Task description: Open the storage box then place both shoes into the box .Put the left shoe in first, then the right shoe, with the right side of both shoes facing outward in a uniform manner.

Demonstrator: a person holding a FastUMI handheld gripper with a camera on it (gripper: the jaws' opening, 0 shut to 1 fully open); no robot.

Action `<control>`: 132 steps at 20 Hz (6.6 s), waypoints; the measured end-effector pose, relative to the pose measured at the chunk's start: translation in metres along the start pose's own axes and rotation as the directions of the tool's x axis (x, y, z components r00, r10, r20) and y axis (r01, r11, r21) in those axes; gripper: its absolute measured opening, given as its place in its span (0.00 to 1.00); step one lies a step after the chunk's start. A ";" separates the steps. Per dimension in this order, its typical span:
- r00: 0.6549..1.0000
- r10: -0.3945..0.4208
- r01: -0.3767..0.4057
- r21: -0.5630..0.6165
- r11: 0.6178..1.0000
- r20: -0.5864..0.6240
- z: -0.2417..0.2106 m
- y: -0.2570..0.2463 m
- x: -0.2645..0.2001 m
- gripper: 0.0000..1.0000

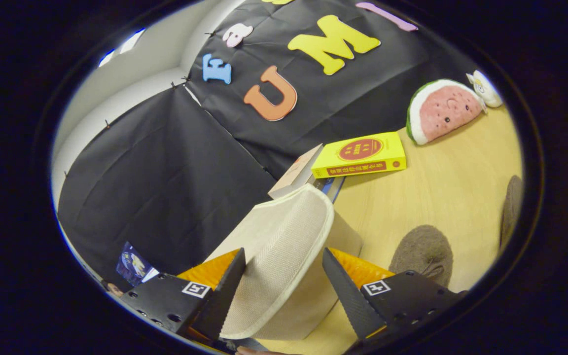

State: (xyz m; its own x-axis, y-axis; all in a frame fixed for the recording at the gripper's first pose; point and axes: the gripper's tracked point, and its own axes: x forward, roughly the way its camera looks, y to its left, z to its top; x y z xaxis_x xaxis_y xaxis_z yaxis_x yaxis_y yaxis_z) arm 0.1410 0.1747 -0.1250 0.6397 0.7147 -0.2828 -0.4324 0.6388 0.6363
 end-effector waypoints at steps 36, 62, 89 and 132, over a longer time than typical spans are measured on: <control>0.994 -0.104 0.104 -0.009 0.995 -0.015 0.078 0.190 0.002 0.01; 0.993 -0.117 0.094 -0.456 0.885 -0.021 0.040 0.278 0.041 0.96; 0.696 -0.703 0.616 -0.382 0.689 -0.146 -0.017 -0.117 -0.146 0.96; 0.802 -0.528 0.545 -0.020 0.838 -0.280 0.067 0.064 -0.108 0.00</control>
State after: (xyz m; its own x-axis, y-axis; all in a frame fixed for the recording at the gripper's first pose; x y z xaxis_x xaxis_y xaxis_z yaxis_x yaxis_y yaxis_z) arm 0.0871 0.1196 -0.0061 0.5633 0.3156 -0.7636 -0.0265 0.9306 0.3651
